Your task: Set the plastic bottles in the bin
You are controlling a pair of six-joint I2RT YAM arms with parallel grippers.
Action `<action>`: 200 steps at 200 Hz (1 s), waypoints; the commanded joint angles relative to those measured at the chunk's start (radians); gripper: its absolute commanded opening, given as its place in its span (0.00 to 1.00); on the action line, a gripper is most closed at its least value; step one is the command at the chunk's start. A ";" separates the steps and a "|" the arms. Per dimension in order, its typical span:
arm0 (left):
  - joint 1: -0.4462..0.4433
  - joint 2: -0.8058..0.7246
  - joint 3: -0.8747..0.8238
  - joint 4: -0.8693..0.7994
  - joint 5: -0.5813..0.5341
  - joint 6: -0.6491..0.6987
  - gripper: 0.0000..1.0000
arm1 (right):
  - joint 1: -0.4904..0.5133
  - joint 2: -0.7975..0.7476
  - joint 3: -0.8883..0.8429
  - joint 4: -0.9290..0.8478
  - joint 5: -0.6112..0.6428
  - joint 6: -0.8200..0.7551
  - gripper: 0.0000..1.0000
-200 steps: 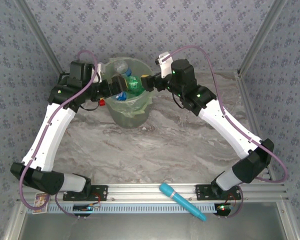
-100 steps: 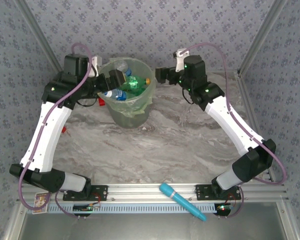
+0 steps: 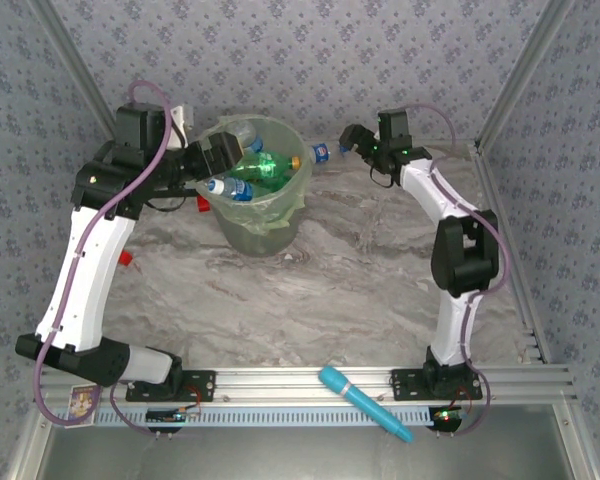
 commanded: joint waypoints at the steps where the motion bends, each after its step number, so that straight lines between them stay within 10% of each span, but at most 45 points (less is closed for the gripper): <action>1: 0.004 -0.012 0.045 -0.031 -0.033 0.015 1.00 | -0.030 0.076 0.055 0.117 -0.084 0.160 0.88; 200: -0.002 -0.048 0.010 -0.008 -0.165 -0.055 1.00 | -0.079 0.636 0.324 0.582 -0.135 0.660 0.81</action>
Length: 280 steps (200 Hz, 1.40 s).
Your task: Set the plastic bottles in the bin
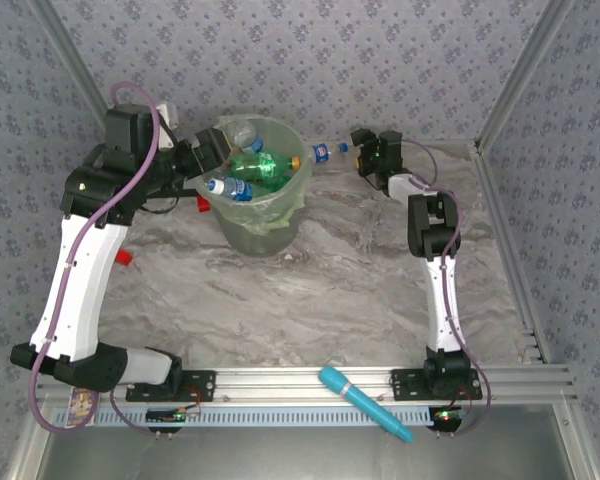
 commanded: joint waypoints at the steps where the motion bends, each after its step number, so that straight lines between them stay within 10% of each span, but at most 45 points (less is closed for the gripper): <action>1: -0.002 -0.018 -0.008 0.011 -0.023 -0.016 1.00 | 0.009 0.056 0.057 0.022 0.012 0.038 0.81; 280: -0.002 -0.051 -0.033 -0.029 -0.065 -0.010 1.00 | 0.083 0.168 0.245 -0.224 0.177 0.068 0.74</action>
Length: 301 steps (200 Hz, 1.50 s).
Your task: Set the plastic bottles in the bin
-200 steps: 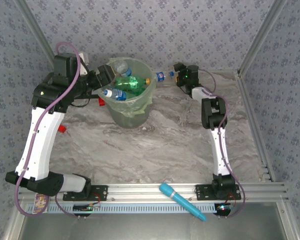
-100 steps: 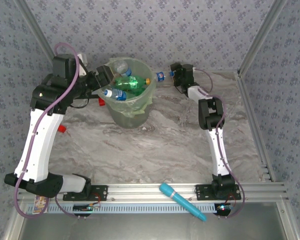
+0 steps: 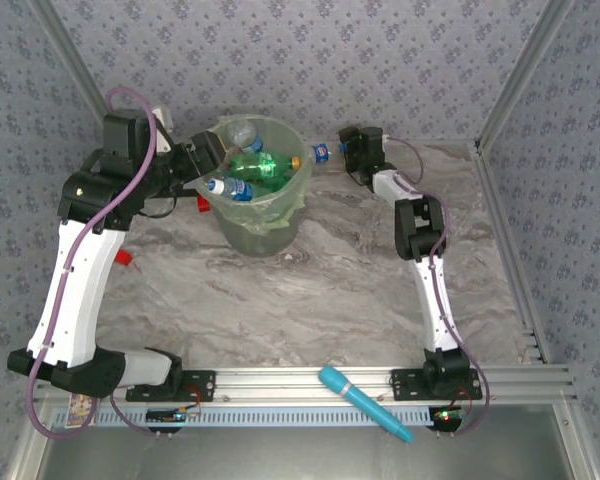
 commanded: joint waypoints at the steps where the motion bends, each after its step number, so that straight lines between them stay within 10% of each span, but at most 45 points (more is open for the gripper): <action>1: -0.002 -0.021 -0.001 -0.021 -0.019 0.004 1.00 | 0.004 0.070 0.032 -0.070 0.008 0.018 0.74; 122: -0.002 -0.022 -0.007 -0.031 -0.029 -0.003 1.00 | -0.011 0.096 0.035 -0.033 -0.020 0.019 0.42; 301: -0.002 -0.023 -0.040 0.002 -0.002 -0.010 1.00 | -0.049 -0.136 -0.327 0.166 -0.157 -0.116 0.39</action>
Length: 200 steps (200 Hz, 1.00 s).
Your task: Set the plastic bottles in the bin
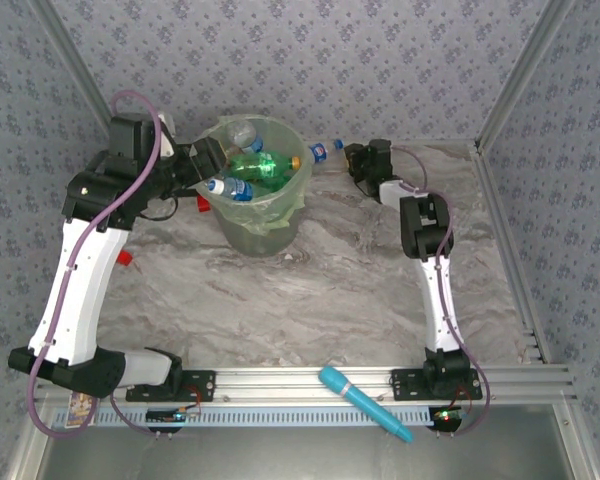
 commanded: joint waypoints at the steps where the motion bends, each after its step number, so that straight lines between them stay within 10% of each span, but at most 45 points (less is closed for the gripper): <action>1: -0.002 -0.022 -0.008 0.022 0.012 -0.006 1.00 | -0.011 -0.050 -0.048 -0.056 -0.033 -0.086 0.40; 94: -0.003 -0.023 -0.001 0.002 0.013 -0.009 1.00 | -0.053 0.154 0.306 -0.230 -0.114 -0.167 0.63; 200: -0.009 -0.023 -0.014 0.025 -0.001 -0.017 1.00 | -0.006 0.243 0.477 -0.378 -0.110 -0.169 0.61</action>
